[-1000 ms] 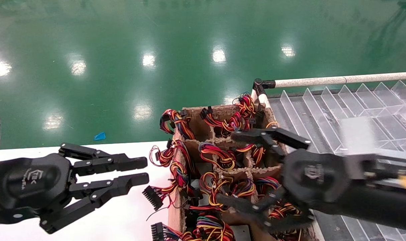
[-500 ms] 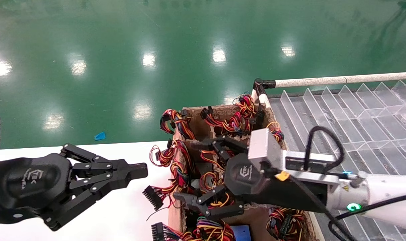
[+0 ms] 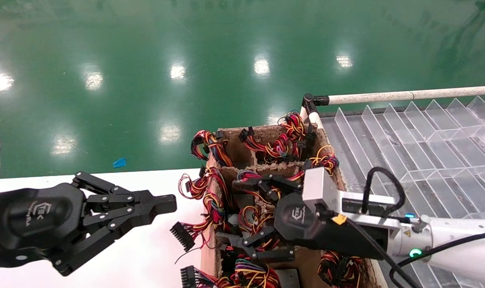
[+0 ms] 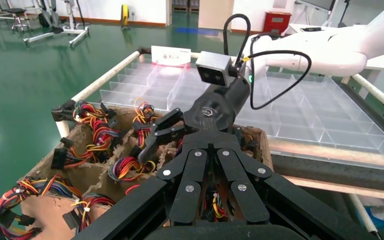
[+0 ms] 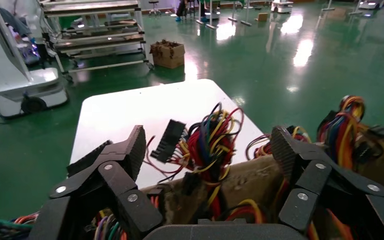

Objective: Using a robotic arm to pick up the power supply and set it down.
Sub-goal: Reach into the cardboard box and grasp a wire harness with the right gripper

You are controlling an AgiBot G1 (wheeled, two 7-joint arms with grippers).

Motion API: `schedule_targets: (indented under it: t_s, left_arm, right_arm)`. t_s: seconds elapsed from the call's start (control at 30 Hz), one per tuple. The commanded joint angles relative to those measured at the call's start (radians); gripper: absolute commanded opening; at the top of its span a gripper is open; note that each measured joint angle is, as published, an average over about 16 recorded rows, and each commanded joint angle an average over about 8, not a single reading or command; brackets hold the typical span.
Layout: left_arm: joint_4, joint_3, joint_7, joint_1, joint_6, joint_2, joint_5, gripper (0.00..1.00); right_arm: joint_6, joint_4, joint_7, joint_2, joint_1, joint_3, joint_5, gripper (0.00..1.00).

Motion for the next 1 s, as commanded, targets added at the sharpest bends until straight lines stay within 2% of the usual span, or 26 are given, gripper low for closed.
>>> schedule_targets:
  t_s: [0.03, 0.47, 1.0]
  left_arm:
    - [0.000, 0.000, 0.000, 0.000, 0.000, 0.000, 0.000, 0.00]
    - [0.000, 0.000, 0.000, 0.000, 0.000, 0.000, 0.000, 0.00]
    - [0.000, 0.000, 0.000, 0.000, 0.000, 0.000, 0.000, 0.00]
  right_arm:
    - [-0.008, -0.022, -0.019, -0.005, -0.003, 0.003, 0.006, 0.00]
    - [-0.039, -0.098, -0.094, -0.043, 0.020, -0.004, -0.003, 0.00]
    - [-0.035, -0.090, -0.139, -0.047, 0.023, -0.026, -0.053, 0.00]
